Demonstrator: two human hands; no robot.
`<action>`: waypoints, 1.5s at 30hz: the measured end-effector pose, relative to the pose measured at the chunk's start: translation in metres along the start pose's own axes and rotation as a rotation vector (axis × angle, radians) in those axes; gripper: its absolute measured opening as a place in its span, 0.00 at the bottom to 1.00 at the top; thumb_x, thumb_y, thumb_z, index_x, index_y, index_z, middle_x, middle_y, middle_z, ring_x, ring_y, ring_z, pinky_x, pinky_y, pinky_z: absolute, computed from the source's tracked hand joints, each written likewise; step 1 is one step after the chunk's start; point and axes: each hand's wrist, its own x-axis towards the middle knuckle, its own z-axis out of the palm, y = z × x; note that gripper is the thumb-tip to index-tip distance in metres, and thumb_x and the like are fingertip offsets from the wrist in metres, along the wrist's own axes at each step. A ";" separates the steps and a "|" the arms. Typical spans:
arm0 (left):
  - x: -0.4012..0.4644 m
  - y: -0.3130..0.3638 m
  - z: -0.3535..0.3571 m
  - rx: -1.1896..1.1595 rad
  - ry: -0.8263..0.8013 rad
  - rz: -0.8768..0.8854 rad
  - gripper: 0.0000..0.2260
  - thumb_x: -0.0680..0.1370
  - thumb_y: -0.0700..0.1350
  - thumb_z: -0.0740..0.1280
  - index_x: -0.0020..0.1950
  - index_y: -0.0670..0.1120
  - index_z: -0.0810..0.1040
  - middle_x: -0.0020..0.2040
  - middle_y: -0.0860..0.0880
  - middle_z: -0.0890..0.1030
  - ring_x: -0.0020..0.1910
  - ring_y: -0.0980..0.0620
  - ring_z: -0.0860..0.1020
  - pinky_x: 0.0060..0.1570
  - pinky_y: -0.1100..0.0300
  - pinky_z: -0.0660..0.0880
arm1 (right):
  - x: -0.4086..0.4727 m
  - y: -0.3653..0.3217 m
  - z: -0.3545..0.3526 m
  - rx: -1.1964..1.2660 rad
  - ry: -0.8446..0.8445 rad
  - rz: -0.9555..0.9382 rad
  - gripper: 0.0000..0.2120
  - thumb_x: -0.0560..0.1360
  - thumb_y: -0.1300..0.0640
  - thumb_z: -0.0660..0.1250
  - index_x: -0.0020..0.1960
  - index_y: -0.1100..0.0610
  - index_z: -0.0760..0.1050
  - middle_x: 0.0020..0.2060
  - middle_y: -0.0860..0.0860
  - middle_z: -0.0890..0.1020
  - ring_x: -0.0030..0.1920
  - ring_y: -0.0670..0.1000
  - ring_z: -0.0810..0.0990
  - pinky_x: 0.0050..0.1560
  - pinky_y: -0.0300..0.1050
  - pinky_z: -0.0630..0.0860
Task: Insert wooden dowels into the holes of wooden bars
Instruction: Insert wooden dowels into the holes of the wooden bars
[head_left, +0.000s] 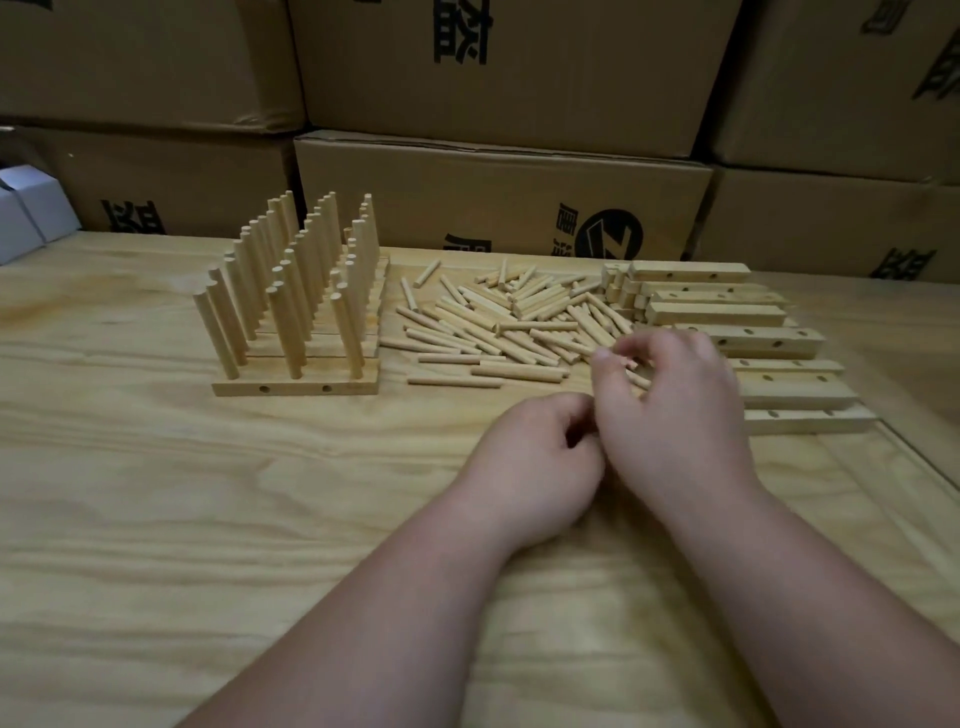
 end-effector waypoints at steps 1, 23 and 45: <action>0.002 -0.001 0.001 0.015 0.012 -0.004 0.08 0.73 0.46 0.63 0.44 0.53 0.82 0.39 0.52 0.85 0.34 0.54 0.80 0.41 0.58 0.78 | 0.000 0.011 -0.003 -0.053 0.001 0.058 0.17 0.77 0.41 0.61 0.61 0.48 0.76 0.61 0.52 0.74 0.65 0.57 0.70 0.66 0.56 0.67; 0.002 -0.003 -0.004 -0.071 0.096 -0.087 0.10 0.80 0.42 0.65 0.46 0.54 0.83 0.40 0.56 0.86 0.43 0.47 0.81 0.49 0.55 0.77 | 0.030 0.068 -0.028 -0.388 -0.103 0.011 0.17 0.76 0.58 0.67 0.57 0.38 0.80 0.56 0.39 0.79 0.58 0.49 0.65 0.52 0.51 0.52; 0.013 -0.010 -0.011 -0.432 0.377 -0.070 0.09 0.81 0.38 0.64 0.48 0.49 0.83 0.37 0.52 0.84 0.37 0.56 0.81 0.38 0.65 0.77 | 0.010 0.035 0.008 0.508 -0.062 -0.235 0.12 0.81 0.50 0.61 0.52 0.51 0.83 0.49 0.41 0.82 0.52 0.39 0.78 0.49 0.28 0.70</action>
